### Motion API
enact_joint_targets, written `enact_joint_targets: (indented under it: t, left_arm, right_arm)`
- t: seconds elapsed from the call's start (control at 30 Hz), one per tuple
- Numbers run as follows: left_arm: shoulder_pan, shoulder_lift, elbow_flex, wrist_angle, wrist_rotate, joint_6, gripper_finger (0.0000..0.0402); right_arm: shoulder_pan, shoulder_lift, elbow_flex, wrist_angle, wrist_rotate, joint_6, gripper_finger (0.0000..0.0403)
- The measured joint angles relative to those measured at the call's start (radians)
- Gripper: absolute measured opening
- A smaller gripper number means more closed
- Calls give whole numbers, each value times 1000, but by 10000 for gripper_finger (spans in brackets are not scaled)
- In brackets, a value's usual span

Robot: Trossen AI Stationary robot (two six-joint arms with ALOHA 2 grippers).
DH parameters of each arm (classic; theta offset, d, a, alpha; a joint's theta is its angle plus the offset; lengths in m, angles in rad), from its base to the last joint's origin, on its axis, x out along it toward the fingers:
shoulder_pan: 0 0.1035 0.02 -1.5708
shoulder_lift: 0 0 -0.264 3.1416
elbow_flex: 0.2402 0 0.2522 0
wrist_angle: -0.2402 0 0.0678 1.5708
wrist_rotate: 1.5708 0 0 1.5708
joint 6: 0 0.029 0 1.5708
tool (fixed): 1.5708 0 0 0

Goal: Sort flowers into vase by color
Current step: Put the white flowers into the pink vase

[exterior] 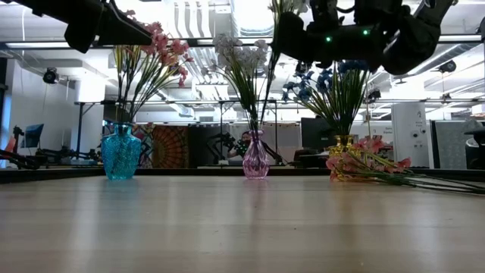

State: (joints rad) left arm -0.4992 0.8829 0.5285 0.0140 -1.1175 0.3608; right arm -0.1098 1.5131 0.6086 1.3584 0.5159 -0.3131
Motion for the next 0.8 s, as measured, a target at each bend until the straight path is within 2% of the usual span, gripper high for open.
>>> enact_joint_targets:
  t: [0.33,0.8]
  left_arm:
    - [0,0,0,1,0,0,143]
    - [1,0,0,0,0,1,143]
  right_arm:
    - [-22,0,0,-22,0,76,28]
    - [-22,13,8,-23,0,77,28]
